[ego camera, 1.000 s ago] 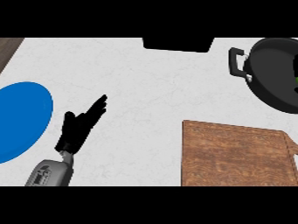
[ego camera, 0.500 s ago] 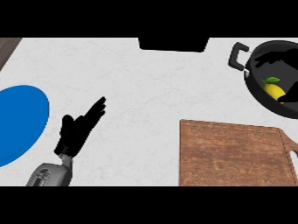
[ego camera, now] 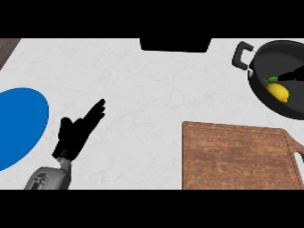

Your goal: Pick the lemon from the cutting board and place it in the pot

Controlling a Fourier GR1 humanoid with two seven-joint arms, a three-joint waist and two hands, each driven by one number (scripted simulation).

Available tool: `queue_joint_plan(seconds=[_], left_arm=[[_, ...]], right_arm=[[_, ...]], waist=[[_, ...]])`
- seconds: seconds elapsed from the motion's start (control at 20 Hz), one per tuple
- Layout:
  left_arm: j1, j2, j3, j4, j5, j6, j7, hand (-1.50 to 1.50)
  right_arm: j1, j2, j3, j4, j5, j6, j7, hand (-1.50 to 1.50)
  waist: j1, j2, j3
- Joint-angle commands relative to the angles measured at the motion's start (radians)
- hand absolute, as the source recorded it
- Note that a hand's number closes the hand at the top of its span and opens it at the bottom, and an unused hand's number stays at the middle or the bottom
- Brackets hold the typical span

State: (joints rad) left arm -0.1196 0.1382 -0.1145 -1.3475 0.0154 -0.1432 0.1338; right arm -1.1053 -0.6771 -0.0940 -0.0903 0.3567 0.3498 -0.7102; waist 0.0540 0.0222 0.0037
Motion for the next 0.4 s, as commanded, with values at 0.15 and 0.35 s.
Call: queue_joint_plan(seconds=[0.15, 0.35], left_arm=[[0.026, -0.012, -0.017, -0.002, -0.011, -0.001, -0.027, 0.00], [-0.021, -0.004, -0.009, -0.039, 0.002, -0.010, 0.019, 0.00]], right_arm=[[-0.047, -0.128, -0.177, 0.060, -0.171, 0.071, 0.082, -1.50], [0.022, -0.193, -0.216, 0.062, -0.211, 0.146, 0.034, -1.50]], waist=[[0.019, 0.011, 0.001], [0.020, 0.016, 0.004]])
